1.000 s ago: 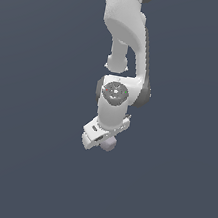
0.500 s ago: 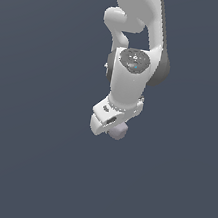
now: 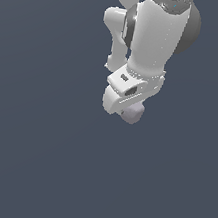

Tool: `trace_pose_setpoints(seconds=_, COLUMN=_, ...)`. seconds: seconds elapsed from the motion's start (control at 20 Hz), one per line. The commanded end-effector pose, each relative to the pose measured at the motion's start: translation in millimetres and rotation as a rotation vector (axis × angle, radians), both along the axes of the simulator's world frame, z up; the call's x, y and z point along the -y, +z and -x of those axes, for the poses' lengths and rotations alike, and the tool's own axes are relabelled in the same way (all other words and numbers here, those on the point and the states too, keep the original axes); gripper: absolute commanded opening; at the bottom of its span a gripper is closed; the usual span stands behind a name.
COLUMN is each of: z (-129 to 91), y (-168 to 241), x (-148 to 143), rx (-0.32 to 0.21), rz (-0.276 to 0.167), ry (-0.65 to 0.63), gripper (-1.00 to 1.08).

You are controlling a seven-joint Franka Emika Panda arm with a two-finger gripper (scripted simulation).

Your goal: Pick up the object and move it to a goal position.

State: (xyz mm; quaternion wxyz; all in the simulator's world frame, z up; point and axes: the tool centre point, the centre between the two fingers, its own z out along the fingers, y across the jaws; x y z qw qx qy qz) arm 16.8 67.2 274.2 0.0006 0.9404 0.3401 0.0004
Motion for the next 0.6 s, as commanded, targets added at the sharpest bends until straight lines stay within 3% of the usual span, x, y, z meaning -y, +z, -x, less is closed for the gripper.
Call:
trace_pose_setpoints(seconds=0.0, z=3.8, y=19.1, x=-5.8, rx=-0.001, rz=0.0, ry=0.0, gripper=-1.0)
trace_pose_setpoints(seconds=0.55, z=6.7, y=50.1, x=-14.8, rx=-0.001, rz=-0.001, ry=-0.001, gripper=-1.0)
